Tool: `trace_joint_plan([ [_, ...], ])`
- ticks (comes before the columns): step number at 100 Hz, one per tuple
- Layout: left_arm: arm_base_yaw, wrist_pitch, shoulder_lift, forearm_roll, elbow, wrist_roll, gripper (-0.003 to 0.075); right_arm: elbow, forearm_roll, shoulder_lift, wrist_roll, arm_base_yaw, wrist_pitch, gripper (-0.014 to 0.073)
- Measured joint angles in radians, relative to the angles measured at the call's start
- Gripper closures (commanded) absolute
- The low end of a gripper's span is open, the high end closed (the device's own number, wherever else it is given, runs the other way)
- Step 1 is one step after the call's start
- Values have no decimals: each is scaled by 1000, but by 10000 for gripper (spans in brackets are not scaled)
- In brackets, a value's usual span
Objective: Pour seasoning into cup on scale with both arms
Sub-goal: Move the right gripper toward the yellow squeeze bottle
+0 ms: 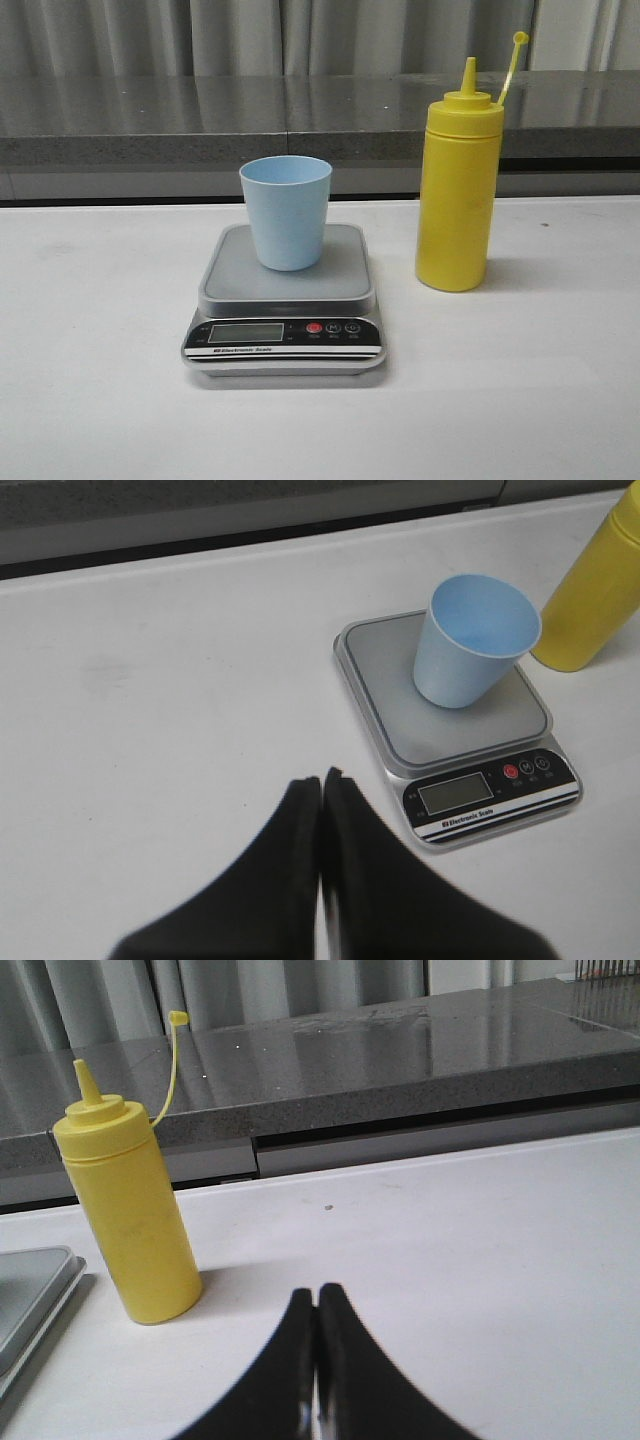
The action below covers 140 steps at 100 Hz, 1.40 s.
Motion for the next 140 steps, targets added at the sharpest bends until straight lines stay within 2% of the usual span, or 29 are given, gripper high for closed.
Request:
trace_joint_plan([
  [25, 0, -2, -339, 2, 186, 0, 741, 0, 0, 0, 4, 0, -23, 662],
  [53, 0, 11, -640, 21, 293, -2, 741, -122, 39, 0, 8, 0, 165, 662],
  [72, 0, 11, -709, 26, 295, -2, 741, -253, 46, 137, 9, 0, 283, 662],
  [94, 0, 12, -709, 26, 295, -2, 741, -372, 74, 398, 9, 10, 289, 638],
  [101, 0, 12, -709, 26, 295, -2, 741, -386, 75, 481, 9, 31, 268, 566],
  [108, 0, 13, -709, 26, 295, -2, 741, -391, 75, 560, 9, 61, 233, 450],
  [125, 0, 13, -709, 26, 295, -2, 741, -391, 56, 728, 7, 148, 110, 83],
  [132, 0, 13, -709, 26, 295, -2, 741, -391, 29, 781, 7, 181, 42, -37],
  [136, 0, 13, -709, 26, 295, -2, 741, -391, 9, 808, 7, 199, -5, -74],
  [140, 0, 13, -709, 26, 295, -2, 741, -391, -9, 840, 7, 213, -57, -62],
])
